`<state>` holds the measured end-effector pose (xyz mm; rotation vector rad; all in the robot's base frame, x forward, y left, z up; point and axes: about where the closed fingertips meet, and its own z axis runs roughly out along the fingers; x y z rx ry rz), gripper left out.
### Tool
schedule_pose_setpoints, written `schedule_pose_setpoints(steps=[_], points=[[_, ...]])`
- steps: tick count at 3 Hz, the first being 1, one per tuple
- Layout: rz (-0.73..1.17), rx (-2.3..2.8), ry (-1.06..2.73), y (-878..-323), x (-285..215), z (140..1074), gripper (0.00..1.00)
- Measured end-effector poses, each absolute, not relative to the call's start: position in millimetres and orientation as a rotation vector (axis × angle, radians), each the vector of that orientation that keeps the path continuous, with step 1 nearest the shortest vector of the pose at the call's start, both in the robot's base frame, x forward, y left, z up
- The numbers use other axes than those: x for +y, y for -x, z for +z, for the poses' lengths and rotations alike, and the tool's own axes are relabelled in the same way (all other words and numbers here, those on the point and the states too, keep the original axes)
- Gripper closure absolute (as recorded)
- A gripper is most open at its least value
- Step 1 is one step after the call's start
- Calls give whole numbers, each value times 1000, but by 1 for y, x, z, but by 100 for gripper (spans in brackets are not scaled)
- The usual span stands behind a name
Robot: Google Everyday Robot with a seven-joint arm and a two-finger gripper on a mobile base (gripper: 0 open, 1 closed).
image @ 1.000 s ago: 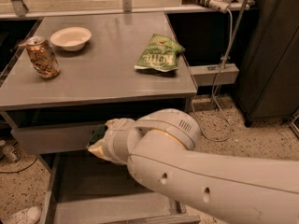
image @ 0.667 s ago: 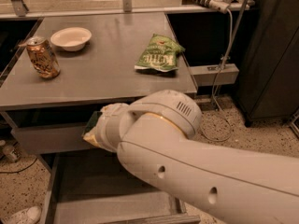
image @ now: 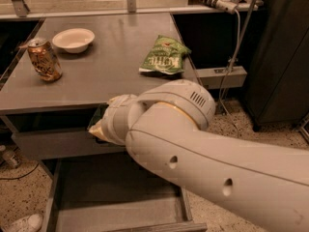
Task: Pick sponge from middle drawer and place on counter
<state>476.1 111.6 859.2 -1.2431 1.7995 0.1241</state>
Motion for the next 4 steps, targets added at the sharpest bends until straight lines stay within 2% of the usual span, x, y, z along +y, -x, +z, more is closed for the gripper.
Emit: schedule_pose_setpoints(steps=[1, 3, 4], points=[[48, 1741, 1240, -525, 108, 919, 100], [59, 1730, 1234, -537, 112, 925, 100], [74, 1713, 1251, -564, 123, 926, 100]])
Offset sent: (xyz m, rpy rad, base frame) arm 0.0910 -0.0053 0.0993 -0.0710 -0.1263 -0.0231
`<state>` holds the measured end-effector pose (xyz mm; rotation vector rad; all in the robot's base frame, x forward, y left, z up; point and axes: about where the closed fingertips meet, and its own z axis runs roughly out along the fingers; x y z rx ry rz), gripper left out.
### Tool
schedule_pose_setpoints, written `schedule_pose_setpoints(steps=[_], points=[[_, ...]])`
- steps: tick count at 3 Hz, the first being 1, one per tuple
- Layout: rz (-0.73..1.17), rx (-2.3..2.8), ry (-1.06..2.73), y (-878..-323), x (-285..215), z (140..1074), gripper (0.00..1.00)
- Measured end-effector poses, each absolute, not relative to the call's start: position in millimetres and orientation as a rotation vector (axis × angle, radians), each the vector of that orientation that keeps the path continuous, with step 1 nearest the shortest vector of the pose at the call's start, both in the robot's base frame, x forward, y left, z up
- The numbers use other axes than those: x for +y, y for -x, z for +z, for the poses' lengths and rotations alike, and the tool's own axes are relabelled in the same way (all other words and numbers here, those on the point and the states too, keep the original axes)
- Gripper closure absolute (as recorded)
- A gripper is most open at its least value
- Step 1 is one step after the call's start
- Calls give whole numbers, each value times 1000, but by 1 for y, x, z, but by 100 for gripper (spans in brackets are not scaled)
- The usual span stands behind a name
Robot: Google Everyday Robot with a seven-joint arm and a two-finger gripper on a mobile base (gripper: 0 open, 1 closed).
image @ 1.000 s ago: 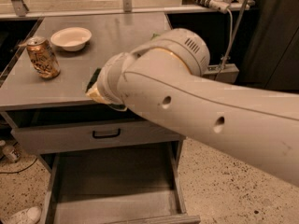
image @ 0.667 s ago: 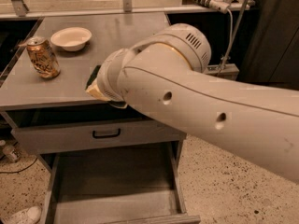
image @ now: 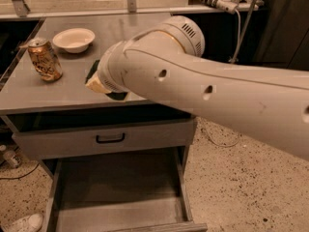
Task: Pick sponge from middle drawer and place on counter
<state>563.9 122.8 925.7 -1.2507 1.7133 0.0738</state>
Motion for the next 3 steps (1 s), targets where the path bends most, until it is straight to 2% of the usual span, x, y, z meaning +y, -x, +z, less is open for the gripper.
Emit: schedule_pose_setpoints(steps=[3], points=[[102, 1709, 1327, -641, 141, 922, 100]])
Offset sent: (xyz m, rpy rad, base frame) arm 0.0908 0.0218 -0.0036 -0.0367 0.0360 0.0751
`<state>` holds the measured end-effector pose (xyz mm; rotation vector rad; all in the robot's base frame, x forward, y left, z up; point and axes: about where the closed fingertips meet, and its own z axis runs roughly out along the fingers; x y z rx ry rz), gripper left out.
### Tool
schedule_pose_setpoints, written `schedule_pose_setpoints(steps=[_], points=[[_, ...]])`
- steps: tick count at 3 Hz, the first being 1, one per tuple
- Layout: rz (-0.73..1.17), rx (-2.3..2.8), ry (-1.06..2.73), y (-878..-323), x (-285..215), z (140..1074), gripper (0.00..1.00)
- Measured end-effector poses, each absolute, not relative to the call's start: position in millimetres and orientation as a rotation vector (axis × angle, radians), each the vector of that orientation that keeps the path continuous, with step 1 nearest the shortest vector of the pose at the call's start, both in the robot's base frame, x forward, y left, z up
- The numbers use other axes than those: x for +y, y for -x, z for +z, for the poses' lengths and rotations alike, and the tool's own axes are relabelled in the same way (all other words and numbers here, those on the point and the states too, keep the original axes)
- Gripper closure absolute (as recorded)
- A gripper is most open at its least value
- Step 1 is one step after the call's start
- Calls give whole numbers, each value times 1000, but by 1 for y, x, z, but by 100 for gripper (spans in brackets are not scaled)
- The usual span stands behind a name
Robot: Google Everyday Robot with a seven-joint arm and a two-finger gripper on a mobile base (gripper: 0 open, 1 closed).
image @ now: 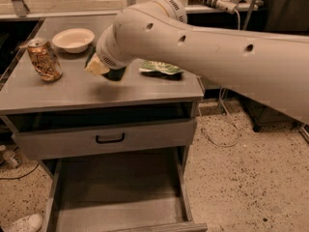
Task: Pick sponge from middle drawer and place on counter
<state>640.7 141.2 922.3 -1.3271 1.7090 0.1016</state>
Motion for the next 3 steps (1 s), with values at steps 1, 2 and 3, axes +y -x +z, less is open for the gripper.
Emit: schedule_pose_setpoints(steps=[1, 2, 3], points=[[112, 1735, 1366, -658, 144, 911, 100], [132, 1761, 1403, -665, 147, 897, 100], [166, 1786, 1442, -665, 150, 881, 100]])
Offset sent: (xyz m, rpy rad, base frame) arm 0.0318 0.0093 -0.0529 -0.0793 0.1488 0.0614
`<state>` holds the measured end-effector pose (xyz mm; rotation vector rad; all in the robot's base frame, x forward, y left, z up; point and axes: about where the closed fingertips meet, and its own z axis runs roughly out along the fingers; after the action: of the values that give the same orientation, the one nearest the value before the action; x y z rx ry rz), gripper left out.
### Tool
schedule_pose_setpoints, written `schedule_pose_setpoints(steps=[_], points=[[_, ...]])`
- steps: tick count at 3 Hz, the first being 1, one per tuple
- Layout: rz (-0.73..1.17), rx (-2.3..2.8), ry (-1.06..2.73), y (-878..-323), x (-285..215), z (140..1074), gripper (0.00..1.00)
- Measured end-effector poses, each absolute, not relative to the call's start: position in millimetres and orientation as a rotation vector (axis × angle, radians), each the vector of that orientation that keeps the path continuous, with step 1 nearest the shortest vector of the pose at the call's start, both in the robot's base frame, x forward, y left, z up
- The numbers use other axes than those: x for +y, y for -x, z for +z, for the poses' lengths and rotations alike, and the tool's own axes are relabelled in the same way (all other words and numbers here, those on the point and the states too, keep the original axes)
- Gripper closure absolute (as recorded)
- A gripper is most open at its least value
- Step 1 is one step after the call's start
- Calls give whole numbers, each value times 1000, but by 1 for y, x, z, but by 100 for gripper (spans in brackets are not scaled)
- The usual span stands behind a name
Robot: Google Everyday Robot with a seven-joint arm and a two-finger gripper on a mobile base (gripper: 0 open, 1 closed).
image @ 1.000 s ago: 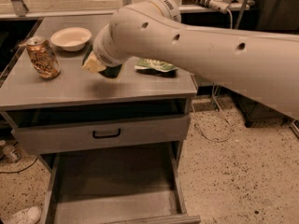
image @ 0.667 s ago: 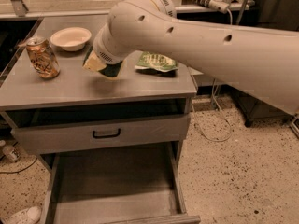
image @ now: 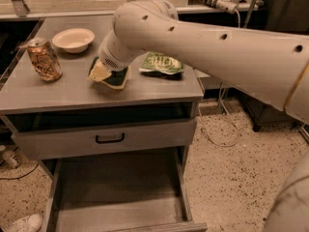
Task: Pick sponge from middle drawer and place on counter
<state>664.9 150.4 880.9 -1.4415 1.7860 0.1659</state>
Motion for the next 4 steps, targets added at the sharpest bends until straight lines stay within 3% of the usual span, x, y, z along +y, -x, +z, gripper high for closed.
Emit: schedule_pose_setpoints(steps=[1, 2, 4], points=[[224, 1783, 1471, -660, 155, 867, 100], [232, 1779, 1477, -659, 156, 866, 83], [232, 1779, 1477, -659, 157, 866, 36]])
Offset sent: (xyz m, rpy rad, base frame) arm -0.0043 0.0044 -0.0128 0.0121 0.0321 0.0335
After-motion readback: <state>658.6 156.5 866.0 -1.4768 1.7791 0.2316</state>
